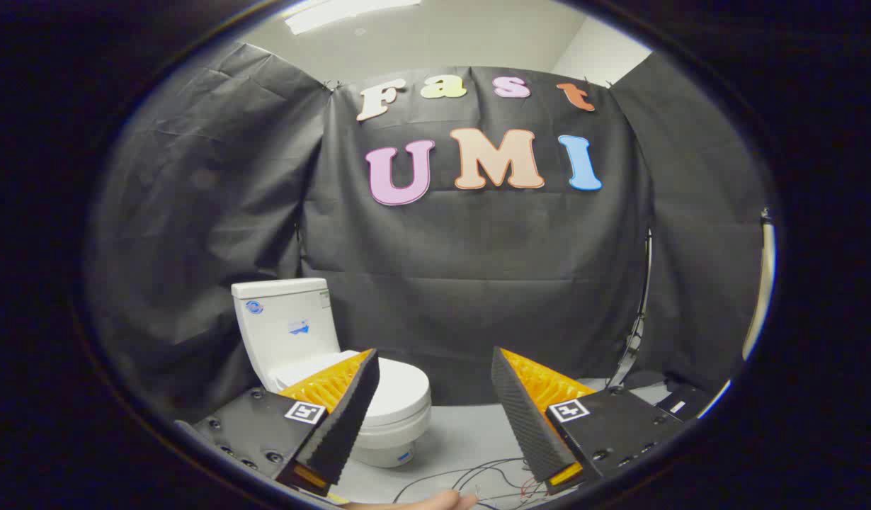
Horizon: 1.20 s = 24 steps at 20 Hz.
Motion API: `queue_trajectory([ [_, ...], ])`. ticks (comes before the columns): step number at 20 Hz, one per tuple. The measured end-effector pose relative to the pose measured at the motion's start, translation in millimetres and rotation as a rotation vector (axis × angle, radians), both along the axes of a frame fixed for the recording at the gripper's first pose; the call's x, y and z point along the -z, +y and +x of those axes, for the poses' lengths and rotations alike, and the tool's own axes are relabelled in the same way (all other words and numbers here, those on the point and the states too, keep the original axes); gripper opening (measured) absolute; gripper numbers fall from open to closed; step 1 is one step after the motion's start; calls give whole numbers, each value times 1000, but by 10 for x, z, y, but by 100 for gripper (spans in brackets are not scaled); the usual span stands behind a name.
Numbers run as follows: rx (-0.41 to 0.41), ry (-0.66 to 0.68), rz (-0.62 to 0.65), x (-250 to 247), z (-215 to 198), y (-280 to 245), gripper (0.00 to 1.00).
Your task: Open the toilet lid.
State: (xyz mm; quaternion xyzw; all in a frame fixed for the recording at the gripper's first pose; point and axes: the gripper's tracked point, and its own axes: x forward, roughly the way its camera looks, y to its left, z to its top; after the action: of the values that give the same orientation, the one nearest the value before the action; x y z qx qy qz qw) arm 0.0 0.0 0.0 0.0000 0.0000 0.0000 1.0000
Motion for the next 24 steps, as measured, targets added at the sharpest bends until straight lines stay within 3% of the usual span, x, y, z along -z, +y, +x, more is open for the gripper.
queue_trajectory([
  [7,2,-10,3,-23,24,-15,99],
  [12,-9,-3,-25,-6,426,60,99],
  [16,-52,21,-46,65,761,259,98],
  [19,-94,-36,14,5,942,538,99],
  [24,-111,-19,48,345,936,948,99],
])
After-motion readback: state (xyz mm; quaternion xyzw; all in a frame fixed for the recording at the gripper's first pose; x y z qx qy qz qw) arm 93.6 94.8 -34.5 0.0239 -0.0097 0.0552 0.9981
